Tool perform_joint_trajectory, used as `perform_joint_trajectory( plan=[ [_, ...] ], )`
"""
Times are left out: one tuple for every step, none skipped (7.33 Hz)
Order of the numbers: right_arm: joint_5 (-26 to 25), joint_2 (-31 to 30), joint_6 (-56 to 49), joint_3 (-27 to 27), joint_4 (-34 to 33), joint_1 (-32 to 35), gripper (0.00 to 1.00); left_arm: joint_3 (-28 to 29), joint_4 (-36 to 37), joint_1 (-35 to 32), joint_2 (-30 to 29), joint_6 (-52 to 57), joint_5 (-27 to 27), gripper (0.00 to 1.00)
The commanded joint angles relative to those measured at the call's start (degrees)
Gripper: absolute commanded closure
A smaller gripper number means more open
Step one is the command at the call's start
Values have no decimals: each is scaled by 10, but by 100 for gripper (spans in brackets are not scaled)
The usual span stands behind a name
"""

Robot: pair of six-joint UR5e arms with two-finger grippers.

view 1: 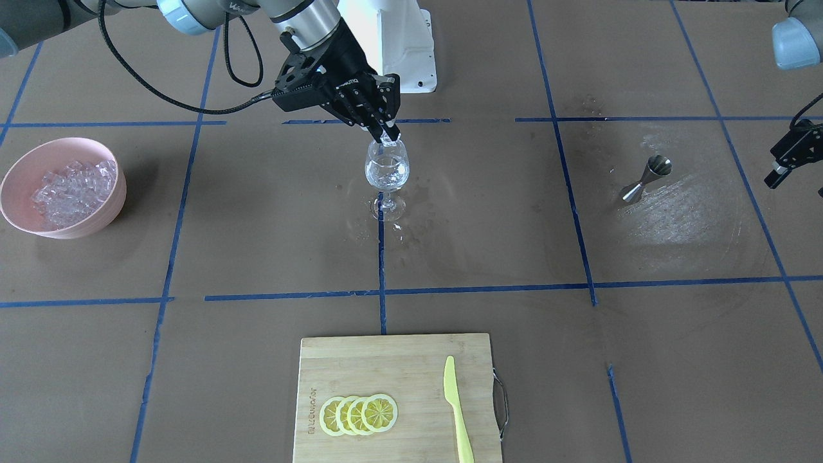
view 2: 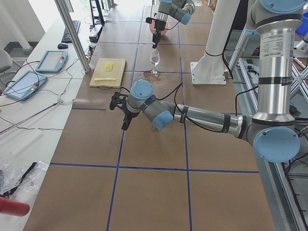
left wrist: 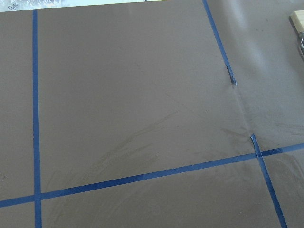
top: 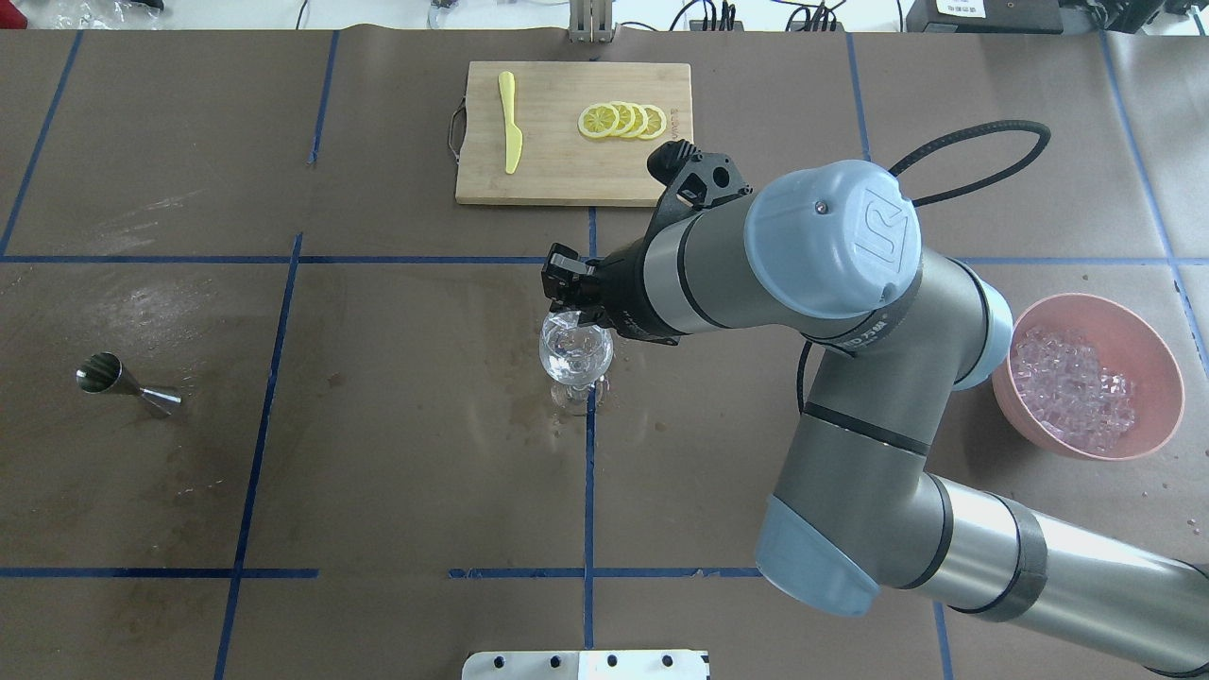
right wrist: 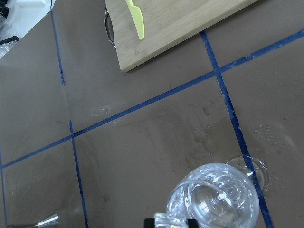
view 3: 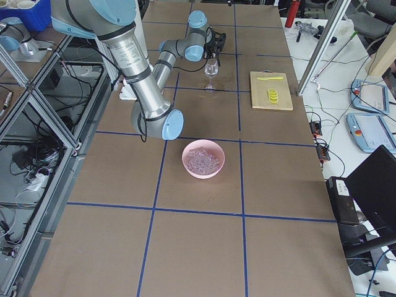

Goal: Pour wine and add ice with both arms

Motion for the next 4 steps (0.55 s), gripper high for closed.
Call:
perform_joint_trajectory(
  plan=[
    [0, -2, -1, -1, 0, -1, 39, -2, -1, 0, 0, 0, 1, 0],
    [0, -3, -2, -2, 0, -1, 18, -2, -1, 0, 1, 0, 1, 0],
    [0, -3, -4, -1, 0, -1, 10, -2, -1, 0, 1, 0, 1, 0],
    [0, -9, -5, 2, 0, 0, 0, -2, 0, 0, 1, 0, 1, 0]
  ],
)
